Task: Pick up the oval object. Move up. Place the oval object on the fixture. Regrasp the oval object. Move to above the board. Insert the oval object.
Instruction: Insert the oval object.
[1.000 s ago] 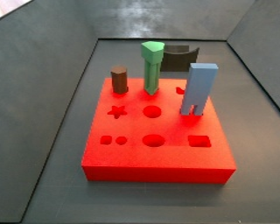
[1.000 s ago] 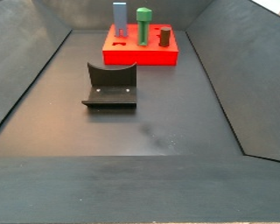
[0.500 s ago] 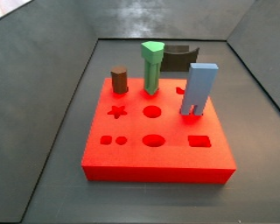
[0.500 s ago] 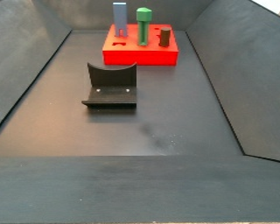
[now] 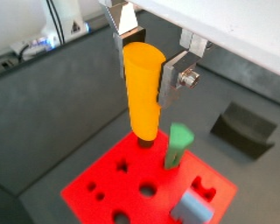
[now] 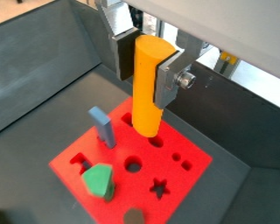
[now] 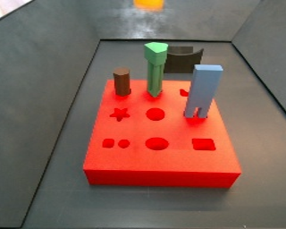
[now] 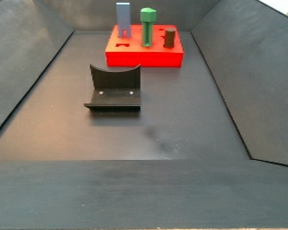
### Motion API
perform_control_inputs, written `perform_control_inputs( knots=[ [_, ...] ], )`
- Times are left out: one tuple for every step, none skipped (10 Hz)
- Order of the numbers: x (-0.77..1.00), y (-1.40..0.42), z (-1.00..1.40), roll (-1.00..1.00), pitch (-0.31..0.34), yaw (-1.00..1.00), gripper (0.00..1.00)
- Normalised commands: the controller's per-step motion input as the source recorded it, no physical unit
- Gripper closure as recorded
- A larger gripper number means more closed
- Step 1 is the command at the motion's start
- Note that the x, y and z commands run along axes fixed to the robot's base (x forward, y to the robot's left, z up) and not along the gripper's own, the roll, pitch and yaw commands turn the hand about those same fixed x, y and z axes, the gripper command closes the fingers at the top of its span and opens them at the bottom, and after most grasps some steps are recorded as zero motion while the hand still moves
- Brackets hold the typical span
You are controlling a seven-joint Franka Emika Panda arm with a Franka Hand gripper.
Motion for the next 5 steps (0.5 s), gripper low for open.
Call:
perform_control_inputs(
  knots=[
    [0.17,-1.0,-0.99,0.08,-0.171,-0.04,1.0],
    [0.14,-0.81,-1.0,0.09,-0.037,0.0,1.0],
    [0.02,-0.64,-1.0,0.08,0.0,0.13,1.0],
    [-0.17,-0.22,-1.0,0.05,0.0,0.33,1.0],
    [-0.06,-0.05,-1.0,0.0,-0.019,0.27,1.0]
  ],
)
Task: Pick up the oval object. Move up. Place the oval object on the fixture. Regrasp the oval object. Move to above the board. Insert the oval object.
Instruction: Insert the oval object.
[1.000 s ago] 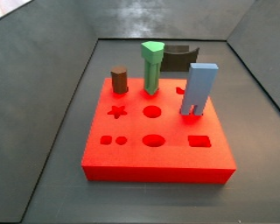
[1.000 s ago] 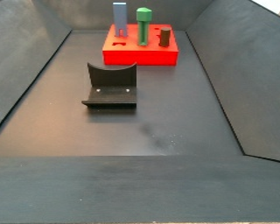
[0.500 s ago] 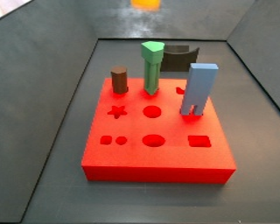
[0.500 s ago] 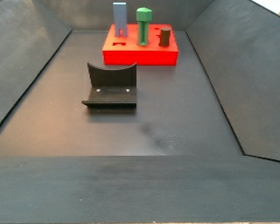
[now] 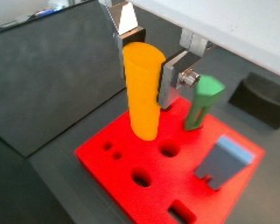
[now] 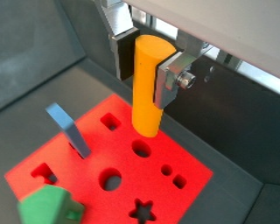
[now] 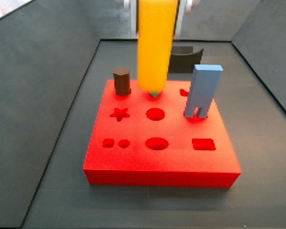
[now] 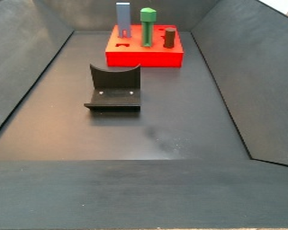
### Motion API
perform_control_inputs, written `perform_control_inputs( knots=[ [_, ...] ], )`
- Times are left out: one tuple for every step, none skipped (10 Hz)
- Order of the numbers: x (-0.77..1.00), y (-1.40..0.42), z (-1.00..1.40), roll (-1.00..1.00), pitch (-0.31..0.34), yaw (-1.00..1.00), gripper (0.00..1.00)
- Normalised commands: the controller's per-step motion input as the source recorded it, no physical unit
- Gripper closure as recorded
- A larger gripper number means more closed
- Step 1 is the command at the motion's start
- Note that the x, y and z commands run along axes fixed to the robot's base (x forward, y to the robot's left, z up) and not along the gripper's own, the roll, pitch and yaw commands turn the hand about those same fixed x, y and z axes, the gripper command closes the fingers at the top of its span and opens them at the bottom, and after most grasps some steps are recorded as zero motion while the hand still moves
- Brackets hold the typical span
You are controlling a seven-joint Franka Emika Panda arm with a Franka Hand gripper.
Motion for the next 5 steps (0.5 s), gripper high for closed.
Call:
perform_control_inputs(
  knots=[
    [0.02,0.0,-1.0,-0.05,-0.013,0.18,1.0],
    [0.05,0.0,-0.98,-0.09,-0.027,0.1,1.0],
    [0.0,0.0,-0.77,-0.18,-0.066,0.0,1.0],
    [0.0,0.0,-0.55,-0.27,-0.159,-0.12,1.0],
    [0.0,0.0,-0.53,-0.28,-0.16,-0.11,1.0]
  ],
)
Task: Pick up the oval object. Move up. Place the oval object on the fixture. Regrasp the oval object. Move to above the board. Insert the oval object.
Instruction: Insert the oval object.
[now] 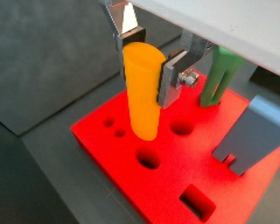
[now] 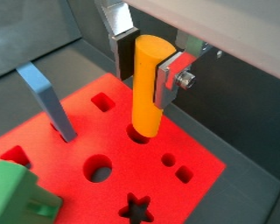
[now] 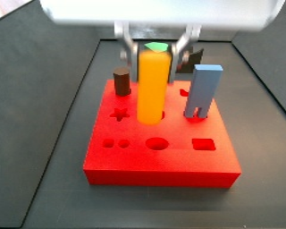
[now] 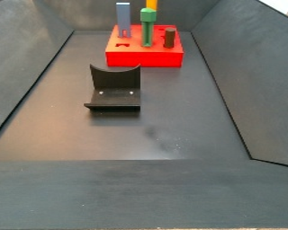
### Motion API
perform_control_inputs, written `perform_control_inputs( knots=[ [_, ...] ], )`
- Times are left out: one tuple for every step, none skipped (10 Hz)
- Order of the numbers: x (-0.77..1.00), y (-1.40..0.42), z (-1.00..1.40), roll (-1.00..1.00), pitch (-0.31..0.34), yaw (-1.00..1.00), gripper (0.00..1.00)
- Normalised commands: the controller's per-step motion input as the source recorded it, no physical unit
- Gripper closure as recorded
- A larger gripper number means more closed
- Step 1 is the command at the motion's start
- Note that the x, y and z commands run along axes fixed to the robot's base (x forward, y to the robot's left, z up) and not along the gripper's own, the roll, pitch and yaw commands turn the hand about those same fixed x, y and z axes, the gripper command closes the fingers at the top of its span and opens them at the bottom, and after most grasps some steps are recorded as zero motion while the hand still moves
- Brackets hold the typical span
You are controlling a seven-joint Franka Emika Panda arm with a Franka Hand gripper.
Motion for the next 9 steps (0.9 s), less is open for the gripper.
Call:
perform_control_inputs(
  knots=[
    [0.0,0.0,-0.56,-0.27,-0.15,-0.09,1.0],
    [0.02,0.01,-0.58,-0.26,-0.141,-0.09,1.0],
    [0.05,0.0,-0.13,-0.12,-0.029,-0.1,1.0],
    [0.18,-0.05,0.11,-0.03,0.037,-0.1,1.0],
    [0.15,0.0,0.0,-0.04,0.0,-0.03,1.0],
    [0.15,0.0,-0.26,0.0,-0.096,0.0,1.0],
    [0.15,0.0,-0.27,0.01,-0.1,0.07,1.0],
    [0.21,-0.02,-0.2,0.02,-0.037,0.17,1.0],
    [0.07,-0.05,-0.13,0.0,-0.043,0.05,1.0]
  ],
)
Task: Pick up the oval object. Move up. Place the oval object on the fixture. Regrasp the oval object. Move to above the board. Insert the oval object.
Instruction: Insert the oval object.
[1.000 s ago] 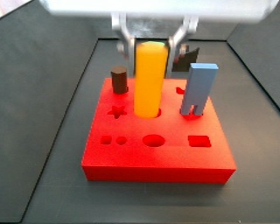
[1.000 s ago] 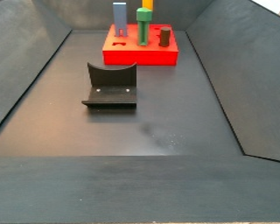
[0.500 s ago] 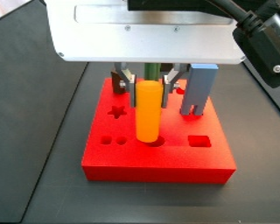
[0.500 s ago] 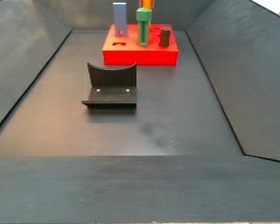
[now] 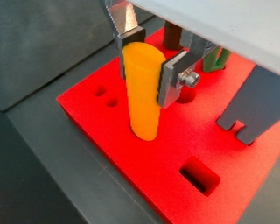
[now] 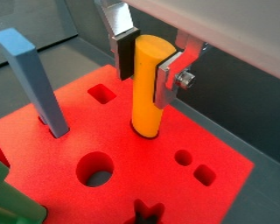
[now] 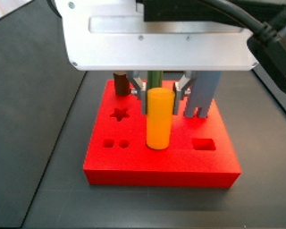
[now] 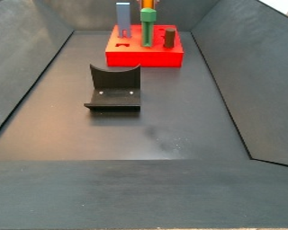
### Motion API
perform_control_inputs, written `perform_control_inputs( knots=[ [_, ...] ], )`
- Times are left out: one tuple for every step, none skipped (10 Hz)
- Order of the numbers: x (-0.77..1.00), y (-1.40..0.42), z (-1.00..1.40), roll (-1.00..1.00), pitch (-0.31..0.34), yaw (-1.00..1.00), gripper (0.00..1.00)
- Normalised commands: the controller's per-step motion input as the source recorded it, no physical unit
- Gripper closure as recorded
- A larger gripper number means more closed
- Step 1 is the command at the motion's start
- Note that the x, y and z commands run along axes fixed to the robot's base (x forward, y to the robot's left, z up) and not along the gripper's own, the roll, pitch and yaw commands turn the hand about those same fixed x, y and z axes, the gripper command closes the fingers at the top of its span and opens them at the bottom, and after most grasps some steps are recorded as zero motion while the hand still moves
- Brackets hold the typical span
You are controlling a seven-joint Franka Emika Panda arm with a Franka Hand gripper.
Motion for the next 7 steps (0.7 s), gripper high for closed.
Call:
perform_control_inputs(
  knots=[
    [0.0,-0.02,-0.08,0.02,-0.036,0.0,1.0],
    [-0.01,-0.01,-0.13,0.08,-0.04,0.0,1.0],
    [-0.03,0.0,-0.23,0.12,-0.059,0.01,1.0],
    [-0.04,0.0,-0.25,0.14,-0.06,0.04,1.0],
    [0.0,0.0,-0.28,0.12,-0.067,0.1,1.0],
    [0.03,0.0,-0.31,0.12,-0.066,0.12,1.0],
    [0.05,0.0,-0.32,0.13,-0.063,0.13,1.0]
  ],
)
